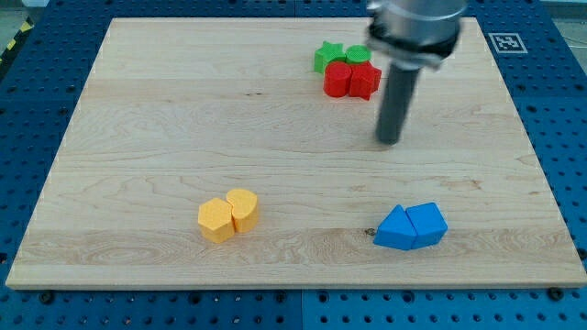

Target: Separate the red blocks and green blocks from each other

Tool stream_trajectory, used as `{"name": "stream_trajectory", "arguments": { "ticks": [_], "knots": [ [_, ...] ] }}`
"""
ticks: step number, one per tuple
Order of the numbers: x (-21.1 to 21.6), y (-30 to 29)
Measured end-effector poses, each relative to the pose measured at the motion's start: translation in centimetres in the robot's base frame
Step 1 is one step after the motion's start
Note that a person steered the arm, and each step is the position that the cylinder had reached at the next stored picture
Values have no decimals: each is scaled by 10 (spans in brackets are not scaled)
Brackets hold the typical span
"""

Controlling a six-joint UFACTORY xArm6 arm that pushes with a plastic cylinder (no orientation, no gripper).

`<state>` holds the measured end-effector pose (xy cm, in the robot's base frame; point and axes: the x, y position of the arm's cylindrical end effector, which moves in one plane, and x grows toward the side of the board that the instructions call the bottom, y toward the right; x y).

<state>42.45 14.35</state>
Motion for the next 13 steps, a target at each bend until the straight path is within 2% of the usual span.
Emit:
{"name": "stream_trajectory", "arguments": {
  "ticks": [1, 2, 3, 5, 8, 10, 11, 12, 13],
  "knots": [
    [-23, 93],
    [-32, 124],
    [-53, 112],
    [-67, 26],
    [-67, -155],
    [-67, -163],
    [-70, -221],
    [-87, -294],
    [-139, -301]
  ]
}}
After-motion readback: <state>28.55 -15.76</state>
